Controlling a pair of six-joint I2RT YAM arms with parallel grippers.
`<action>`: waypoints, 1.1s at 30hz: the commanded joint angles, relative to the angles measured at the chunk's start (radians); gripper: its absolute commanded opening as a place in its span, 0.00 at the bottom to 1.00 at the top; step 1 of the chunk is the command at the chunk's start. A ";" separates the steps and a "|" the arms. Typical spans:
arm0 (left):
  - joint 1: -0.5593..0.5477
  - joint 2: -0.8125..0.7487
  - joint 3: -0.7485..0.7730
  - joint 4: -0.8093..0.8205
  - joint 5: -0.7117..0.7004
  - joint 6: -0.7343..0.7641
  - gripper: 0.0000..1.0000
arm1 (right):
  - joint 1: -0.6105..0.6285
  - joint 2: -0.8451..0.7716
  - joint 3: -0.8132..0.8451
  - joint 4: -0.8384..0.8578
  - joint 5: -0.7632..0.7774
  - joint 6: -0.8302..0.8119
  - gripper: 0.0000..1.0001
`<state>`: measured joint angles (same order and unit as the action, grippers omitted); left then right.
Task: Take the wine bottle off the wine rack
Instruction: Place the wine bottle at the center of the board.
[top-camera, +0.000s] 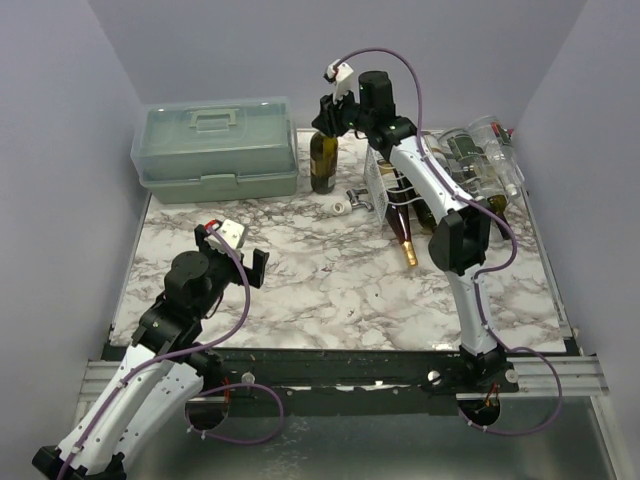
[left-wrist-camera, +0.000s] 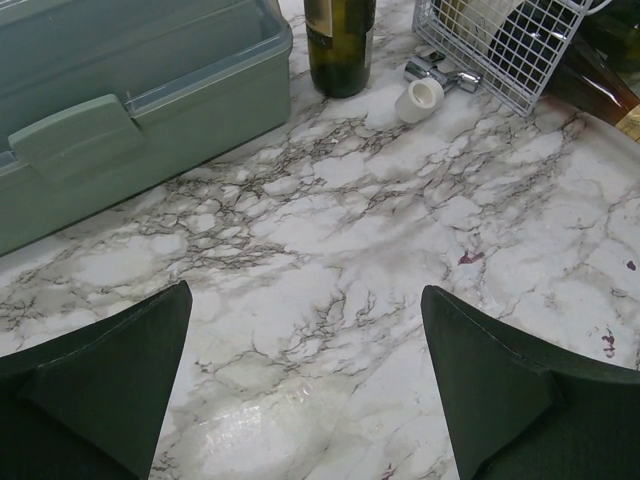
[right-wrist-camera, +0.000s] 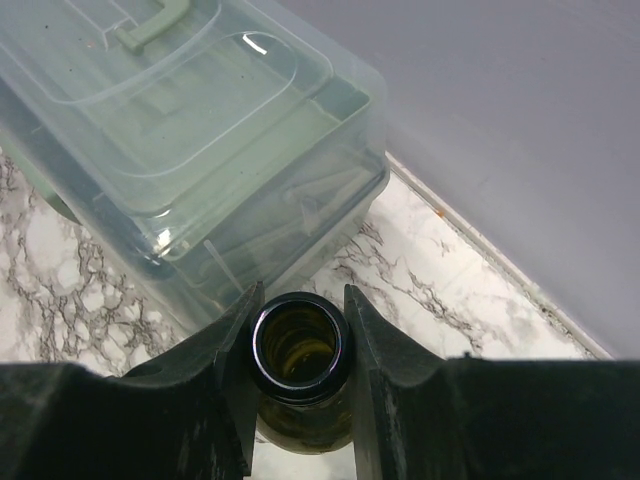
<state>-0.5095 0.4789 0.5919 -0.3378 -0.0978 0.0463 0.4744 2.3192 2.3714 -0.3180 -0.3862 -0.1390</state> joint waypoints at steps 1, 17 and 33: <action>0.010 -0.002 -0.010 0.017 0.008 0.007 0.99 | 0.014 0.006 0.051 0.108 0.037 -0.004 0.16; 0.012 -0.007 -0.010 0.017 0.030 0.006 0.99 | 0.015 -0.033 -0.007 0.104 0.068 -0.014 0.73; 0.016 -0.045 -0.012 0.014 0.057 0.003 0.99 | 0.015 -0.263 -0.178 0.037 -0.022 0.032 1.00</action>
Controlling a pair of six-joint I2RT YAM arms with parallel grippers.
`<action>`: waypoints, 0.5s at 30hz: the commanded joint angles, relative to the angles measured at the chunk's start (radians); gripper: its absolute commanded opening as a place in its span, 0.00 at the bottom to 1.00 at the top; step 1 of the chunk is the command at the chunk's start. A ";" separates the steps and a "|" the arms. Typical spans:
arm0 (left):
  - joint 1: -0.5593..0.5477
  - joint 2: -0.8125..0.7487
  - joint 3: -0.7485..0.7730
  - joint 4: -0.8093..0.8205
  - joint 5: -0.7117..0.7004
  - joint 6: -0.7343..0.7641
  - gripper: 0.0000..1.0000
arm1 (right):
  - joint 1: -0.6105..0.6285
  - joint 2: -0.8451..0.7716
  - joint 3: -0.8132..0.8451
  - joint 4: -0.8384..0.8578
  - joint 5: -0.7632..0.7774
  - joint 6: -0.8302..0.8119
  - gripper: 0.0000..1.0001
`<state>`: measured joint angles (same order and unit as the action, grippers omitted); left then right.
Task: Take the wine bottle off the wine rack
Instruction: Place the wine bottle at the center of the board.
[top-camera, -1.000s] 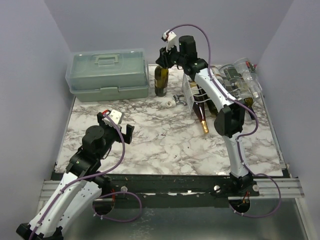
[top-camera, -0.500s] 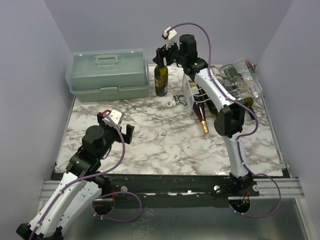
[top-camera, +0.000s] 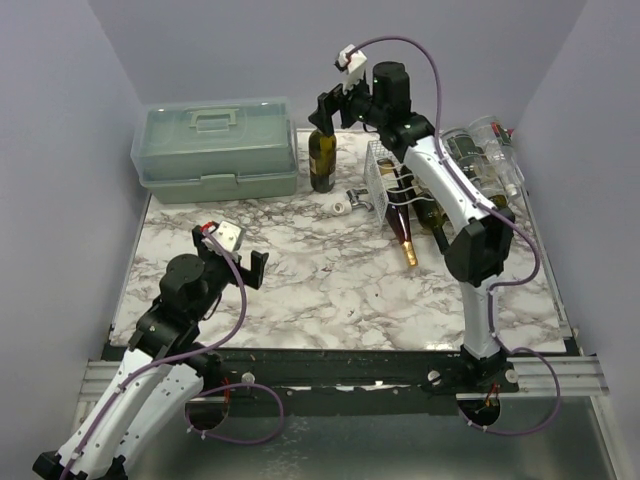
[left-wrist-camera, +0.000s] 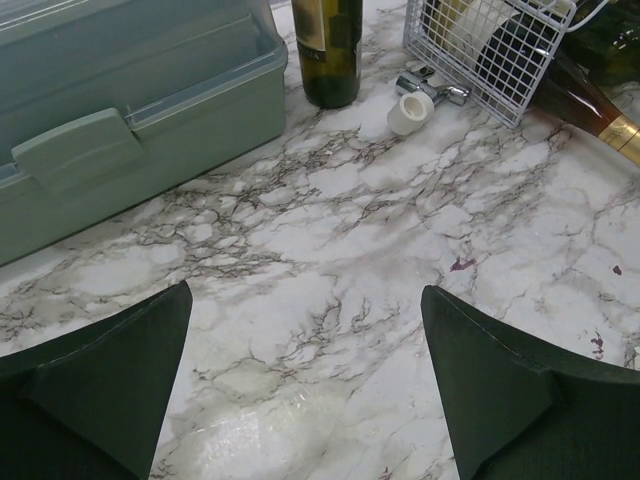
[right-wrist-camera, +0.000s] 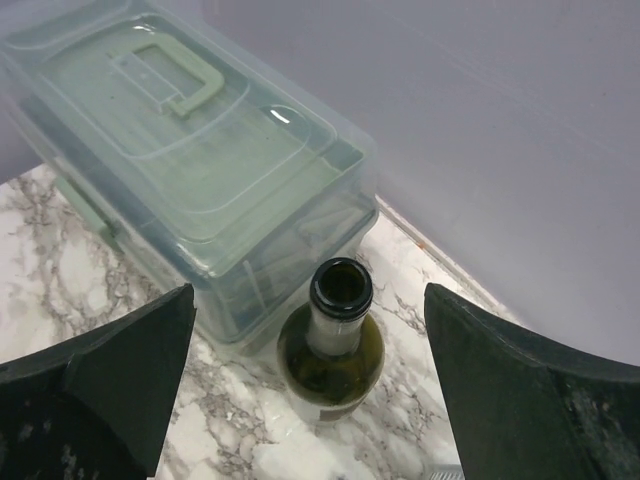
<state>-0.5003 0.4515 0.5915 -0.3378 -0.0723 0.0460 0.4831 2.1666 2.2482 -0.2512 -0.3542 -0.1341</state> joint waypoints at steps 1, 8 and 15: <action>0.007 -0.018 -0.011 0.013 0.035 0.003 0.99 | 0.005 -0.131 -0.082 -0.033 -0.060 0.031 1.00; 0.008 -0.029 -0.010 0.009 0.051 -0.001 0.99 | 0.004 -0.341 -0.330 -0.019 -0.073 0.027 0.99; 0.008 -0.030 -0.008 0.009 0.064 -0.003 0.99 | -0.010 -0.558 -0.548 -0.023 -0.069 0.015 1.00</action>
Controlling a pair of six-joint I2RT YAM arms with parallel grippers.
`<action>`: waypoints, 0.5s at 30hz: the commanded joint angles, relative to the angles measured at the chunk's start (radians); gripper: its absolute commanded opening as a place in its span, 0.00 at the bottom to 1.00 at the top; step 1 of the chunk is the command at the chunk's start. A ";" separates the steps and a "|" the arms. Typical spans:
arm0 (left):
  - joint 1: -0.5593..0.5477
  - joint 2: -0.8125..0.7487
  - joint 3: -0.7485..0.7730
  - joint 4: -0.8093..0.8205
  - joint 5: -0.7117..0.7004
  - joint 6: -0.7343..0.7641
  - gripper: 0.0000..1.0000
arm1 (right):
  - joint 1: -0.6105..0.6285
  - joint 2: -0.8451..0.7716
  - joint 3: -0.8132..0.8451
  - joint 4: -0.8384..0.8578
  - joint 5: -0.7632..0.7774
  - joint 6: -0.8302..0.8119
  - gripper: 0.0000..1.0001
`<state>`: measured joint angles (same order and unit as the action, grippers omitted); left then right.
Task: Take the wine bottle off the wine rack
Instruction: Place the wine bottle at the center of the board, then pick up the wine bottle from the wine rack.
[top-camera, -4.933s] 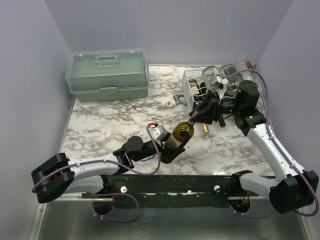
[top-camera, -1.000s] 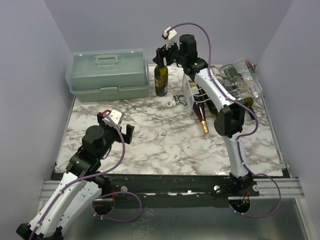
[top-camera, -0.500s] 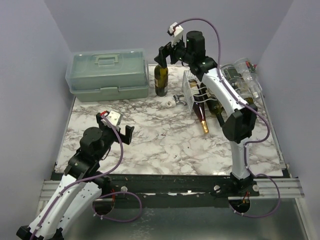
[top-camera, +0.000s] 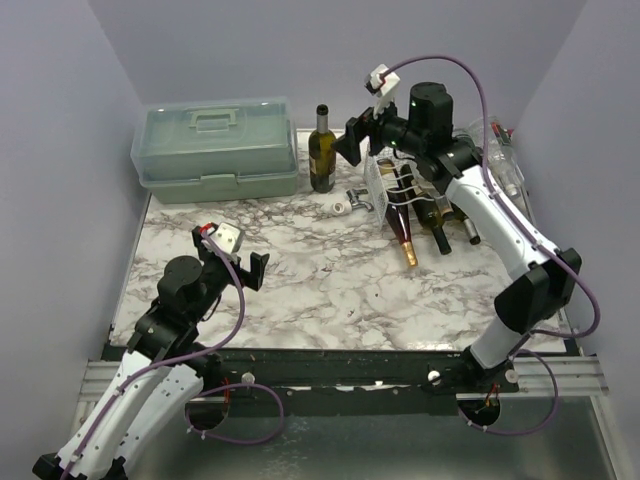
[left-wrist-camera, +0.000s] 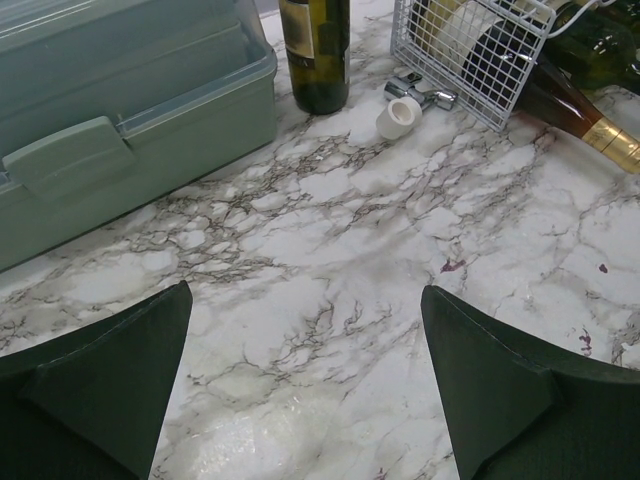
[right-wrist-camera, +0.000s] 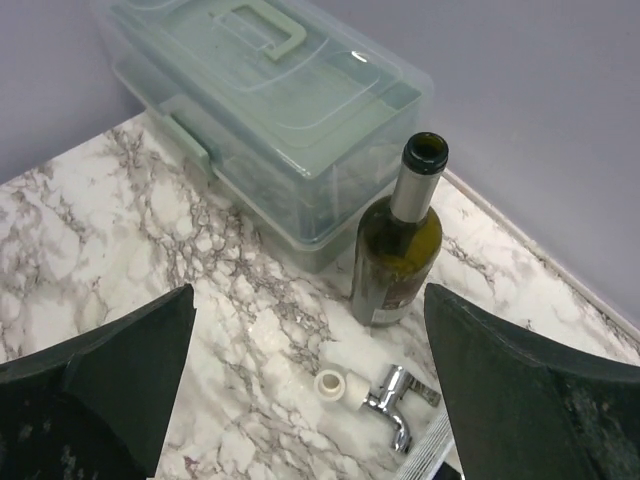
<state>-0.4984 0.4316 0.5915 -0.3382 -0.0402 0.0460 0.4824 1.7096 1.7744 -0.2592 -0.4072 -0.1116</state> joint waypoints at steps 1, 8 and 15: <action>0.006 -0.010 -0.008 0.009 0.034 -0.004 0.99 | -0.017 -0.129 -0.103 -0.022 -0.017 -0.008 1.00; 0.006 -0.011 -0.008 0.009 0.039 -0.006 0.99 | -0.101 -0.294 -0.273 -0.025 -0.054 0.009 1.00; 0.006 0.000 -0.007 0.009 0.066 -0.010 0.99 | -0.209 -0.432 -0.394 -0.043 -0.160 0.025 0.99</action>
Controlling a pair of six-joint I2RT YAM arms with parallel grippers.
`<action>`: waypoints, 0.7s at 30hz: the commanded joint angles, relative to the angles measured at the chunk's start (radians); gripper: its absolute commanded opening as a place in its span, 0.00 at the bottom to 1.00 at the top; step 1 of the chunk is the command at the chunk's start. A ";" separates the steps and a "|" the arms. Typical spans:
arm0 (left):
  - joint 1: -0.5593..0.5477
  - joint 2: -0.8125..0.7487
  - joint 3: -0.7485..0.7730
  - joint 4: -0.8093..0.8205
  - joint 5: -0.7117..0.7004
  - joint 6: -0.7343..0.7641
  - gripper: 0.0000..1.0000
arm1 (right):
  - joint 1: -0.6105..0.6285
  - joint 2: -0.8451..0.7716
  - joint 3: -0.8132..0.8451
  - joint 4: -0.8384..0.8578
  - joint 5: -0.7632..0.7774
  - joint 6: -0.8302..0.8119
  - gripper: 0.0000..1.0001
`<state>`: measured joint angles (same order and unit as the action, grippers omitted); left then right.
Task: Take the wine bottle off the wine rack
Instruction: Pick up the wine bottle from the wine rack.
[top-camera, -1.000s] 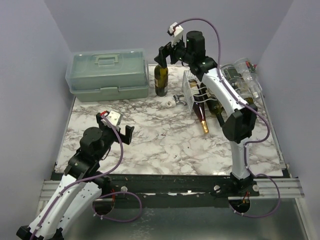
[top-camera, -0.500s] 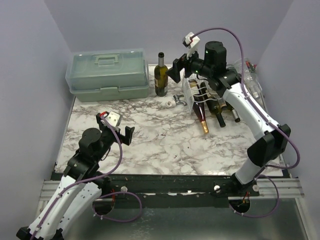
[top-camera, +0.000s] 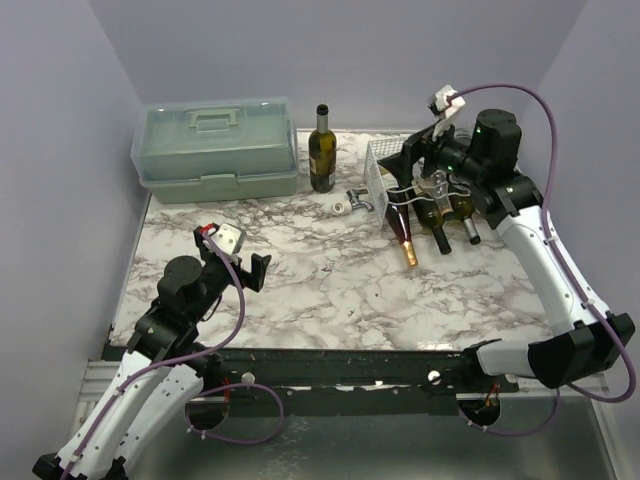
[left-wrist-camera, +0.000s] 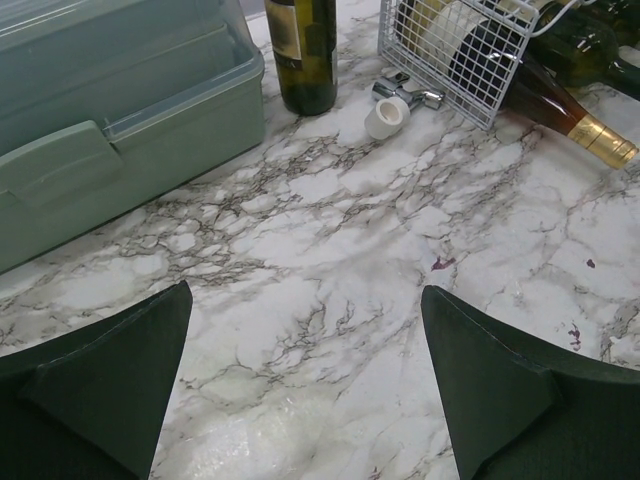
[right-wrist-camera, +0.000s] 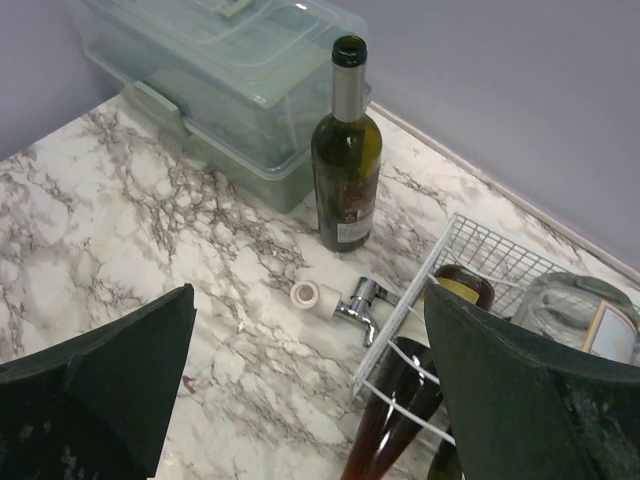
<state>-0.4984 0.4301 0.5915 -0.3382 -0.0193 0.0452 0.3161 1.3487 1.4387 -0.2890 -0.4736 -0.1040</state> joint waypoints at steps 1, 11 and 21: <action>0.006 0.003 -0.007 0.010 0.047 -0.009 0.99 | -0.065 -0.092 -0.080 -0.004 -0.116 0.026 0.99; 0.006 0.015 -0.007 0.011 0.061 -0.013 0.99 | -0.279 -0.280 -0.315 0.054 -0.202 0.076 1.00; 0.006 0.020 -0.006 0.010 0.071 -0.016 0.99 | -0.349 -0.363 -0.425 0.025 -0.172 0.043 1.00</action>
<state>-0.4984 0.4480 0.5915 -0.3382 0.0208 0.0414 -0.0029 1.0122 1.0599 -0.2405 -0.6418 -0.0402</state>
